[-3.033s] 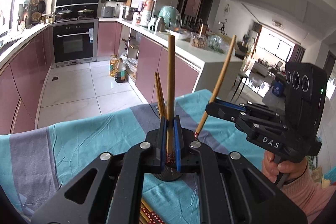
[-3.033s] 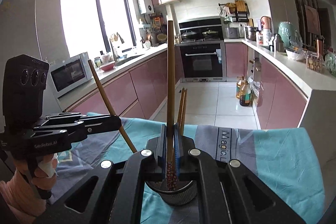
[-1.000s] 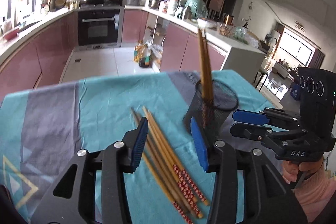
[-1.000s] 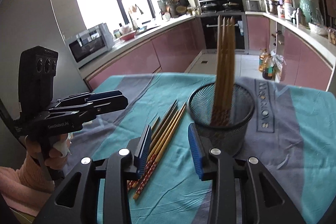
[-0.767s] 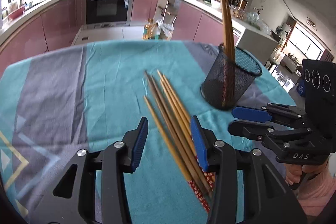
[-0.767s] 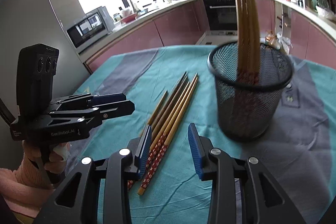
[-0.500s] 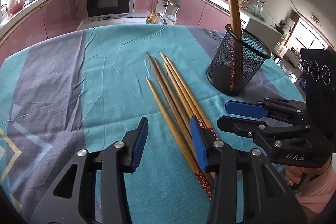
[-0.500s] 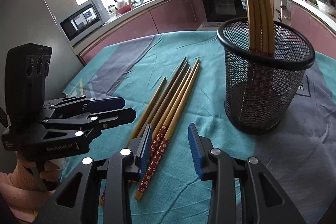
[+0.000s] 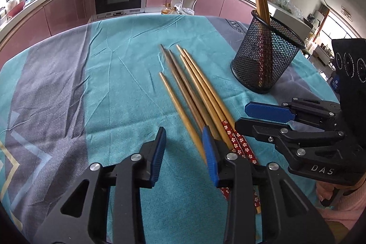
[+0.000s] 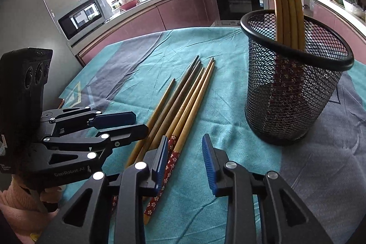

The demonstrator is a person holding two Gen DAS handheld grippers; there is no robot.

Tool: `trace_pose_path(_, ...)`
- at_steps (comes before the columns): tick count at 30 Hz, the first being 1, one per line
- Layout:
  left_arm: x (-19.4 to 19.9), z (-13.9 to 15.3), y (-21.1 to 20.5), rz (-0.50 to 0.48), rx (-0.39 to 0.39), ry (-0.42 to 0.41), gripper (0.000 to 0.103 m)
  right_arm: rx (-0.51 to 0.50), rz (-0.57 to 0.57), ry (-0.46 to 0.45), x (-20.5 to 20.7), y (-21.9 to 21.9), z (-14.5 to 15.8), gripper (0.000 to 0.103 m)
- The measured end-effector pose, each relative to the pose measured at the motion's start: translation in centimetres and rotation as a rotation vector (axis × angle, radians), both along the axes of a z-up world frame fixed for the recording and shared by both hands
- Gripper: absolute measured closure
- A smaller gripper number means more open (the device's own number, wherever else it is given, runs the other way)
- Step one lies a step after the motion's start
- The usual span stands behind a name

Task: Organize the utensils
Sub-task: 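Withdraw both open tools back toward the chopsticks on the cloth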

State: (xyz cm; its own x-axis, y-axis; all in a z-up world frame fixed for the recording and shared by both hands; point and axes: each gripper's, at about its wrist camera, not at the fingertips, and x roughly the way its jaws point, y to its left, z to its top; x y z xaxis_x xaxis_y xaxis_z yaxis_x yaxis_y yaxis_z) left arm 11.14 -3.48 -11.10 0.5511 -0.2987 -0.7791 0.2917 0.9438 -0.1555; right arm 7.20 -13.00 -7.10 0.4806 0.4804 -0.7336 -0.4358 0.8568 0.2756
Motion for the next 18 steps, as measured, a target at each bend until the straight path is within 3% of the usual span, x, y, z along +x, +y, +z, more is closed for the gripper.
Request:
trace_pose_path(8, 0.22, -0.08, 0.02, -0.012, 0.007, 0.0, 0.076, -0.017, -0.009, 0.006, 0.27, 0.16, -0.48, 0.077)
trace_pose_path(12, 0.28, -0.2, -0.01, -0.018, 0.018, 0.001, 0.084, -0.021, -0.014, 0.005, 0.33, -0.11, -0.49, 0.077)
trace_pose_path(18, 0.44, -0.28, 0.32, -0.018, 0.015, 0.004, 0.087, -0.041, -0.036, 0.012, 0.54, -0.66, -0.68, 0.085)
